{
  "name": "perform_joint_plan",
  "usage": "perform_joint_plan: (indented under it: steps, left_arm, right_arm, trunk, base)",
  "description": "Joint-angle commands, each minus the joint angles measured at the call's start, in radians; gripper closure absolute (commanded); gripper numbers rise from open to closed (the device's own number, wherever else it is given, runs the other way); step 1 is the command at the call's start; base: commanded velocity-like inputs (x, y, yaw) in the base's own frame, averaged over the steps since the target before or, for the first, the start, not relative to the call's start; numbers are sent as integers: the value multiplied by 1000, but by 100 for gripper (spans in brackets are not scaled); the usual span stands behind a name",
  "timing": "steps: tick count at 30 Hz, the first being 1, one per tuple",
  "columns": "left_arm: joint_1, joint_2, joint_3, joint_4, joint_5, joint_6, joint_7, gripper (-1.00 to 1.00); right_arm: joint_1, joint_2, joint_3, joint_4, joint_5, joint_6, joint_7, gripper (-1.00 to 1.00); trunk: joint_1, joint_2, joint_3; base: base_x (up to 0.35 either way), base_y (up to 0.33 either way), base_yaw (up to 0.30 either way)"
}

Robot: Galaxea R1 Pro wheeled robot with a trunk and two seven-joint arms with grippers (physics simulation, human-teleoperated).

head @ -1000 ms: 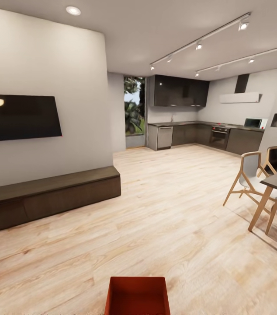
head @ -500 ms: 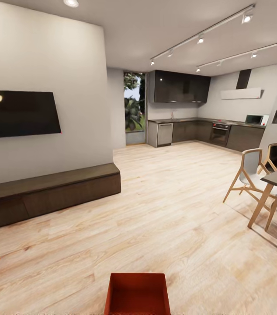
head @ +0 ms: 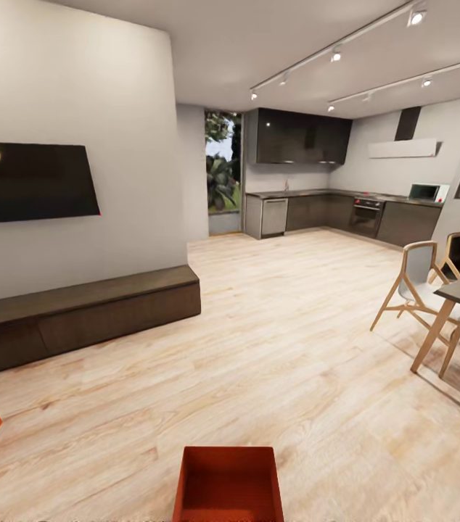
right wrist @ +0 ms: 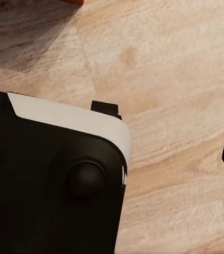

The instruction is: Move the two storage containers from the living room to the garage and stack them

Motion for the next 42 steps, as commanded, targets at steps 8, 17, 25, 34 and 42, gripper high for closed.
perform_joint_plan:
  steps: [8,17,25,34,42]
  left_arm:
    - [0,-1,0,0,3,-2,1,-100]
    - [0,-1,0,0,3,-2,1,-100]
    - [0,-1,0,0,3,-2,1,-100]
    - [0,-1,0,0,3,-2,1,-100]
    - [0,-1,0,0,3,-2,1,-100]
  right_arm:
    - [-1,-4,9,3,-6,0,10,-100]
    - [-1,-4,10,4,-6,7,11,-100]
    - [-1,-6,10,4,-4,2,11,-100]
    - [-1,-6,15,4,-3,4,11,-100]
    - [-1,-7,16,5,-4,-5,10,-100]
  trunk:
    - [0,-1,-14]
    - [0,-1,-28]
    - [0,-1,-41]
    - [0,-1,-56]
    - [0,-1,-68]
  base:
    - [0,0,0]
    - [0,0,0]
    - [0,0,0]
    - [0,0,0]
    - [0,0,0]
